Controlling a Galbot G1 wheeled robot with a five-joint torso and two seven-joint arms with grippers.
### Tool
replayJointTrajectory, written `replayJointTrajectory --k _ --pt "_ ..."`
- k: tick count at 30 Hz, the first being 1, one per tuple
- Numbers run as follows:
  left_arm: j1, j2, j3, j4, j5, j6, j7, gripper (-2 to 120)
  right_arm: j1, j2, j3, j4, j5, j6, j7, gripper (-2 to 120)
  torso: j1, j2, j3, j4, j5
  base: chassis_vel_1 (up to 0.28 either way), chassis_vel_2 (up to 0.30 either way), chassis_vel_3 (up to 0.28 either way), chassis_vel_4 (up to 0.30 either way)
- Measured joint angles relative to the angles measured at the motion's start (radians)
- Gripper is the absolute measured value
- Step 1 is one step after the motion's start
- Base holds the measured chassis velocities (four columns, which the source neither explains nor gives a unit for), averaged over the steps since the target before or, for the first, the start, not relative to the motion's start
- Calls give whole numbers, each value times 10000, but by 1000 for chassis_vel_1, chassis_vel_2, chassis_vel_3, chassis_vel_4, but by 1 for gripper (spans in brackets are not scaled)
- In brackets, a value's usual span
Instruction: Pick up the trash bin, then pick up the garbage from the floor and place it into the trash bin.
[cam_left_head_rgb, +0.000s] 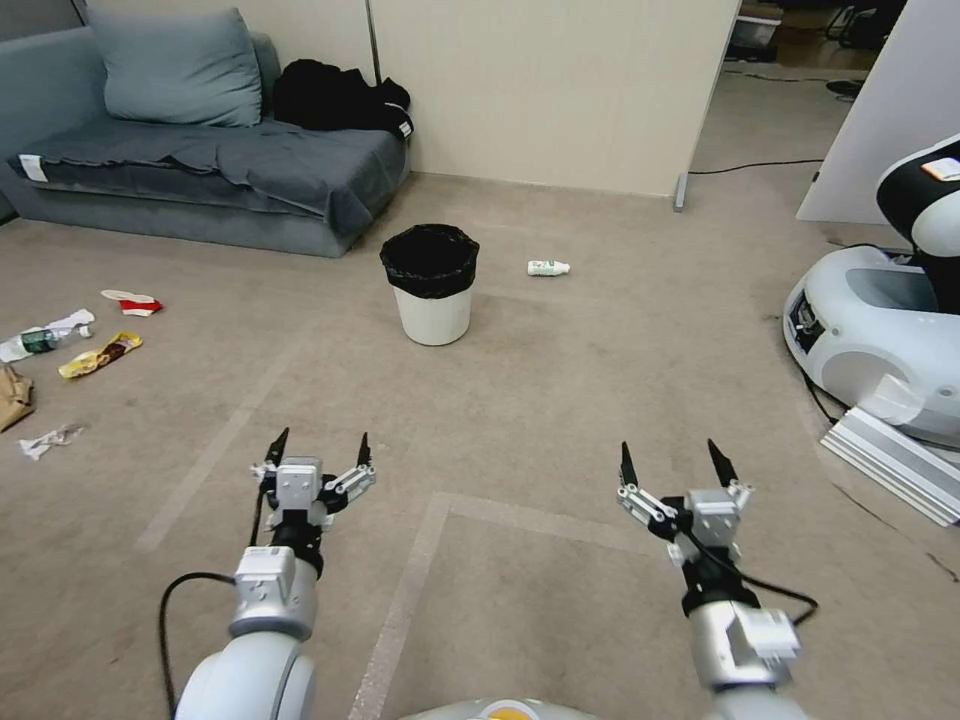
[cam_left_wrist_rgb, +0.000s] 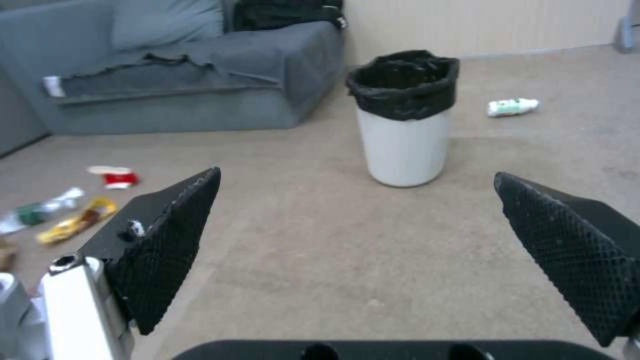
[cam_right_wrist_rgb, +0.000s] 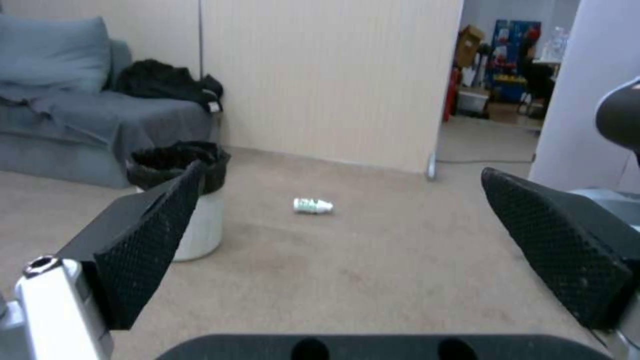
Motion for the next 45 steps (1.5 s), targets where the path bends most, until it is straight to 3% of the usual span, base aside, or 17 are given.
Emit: replayJointTrajectory --k 6,29,45 --pt "778 -107 184 -1157 503 779 -385 100 16 2 -49 -30 -32 102 -54 100 0 0 0 1 1 0 0 0 0" --pt "937 -202 537 -1006 682 620 -239 100 217 14 -37 -263 -2 32 -111 100 0 0 1 1 3 -3 1 3 -3" --pt "540 -133 269 -750 452 697 -132 100 694 7 548 -508 466 -219 -235 100 1 0 4 1 5 -195 191 187 -193"
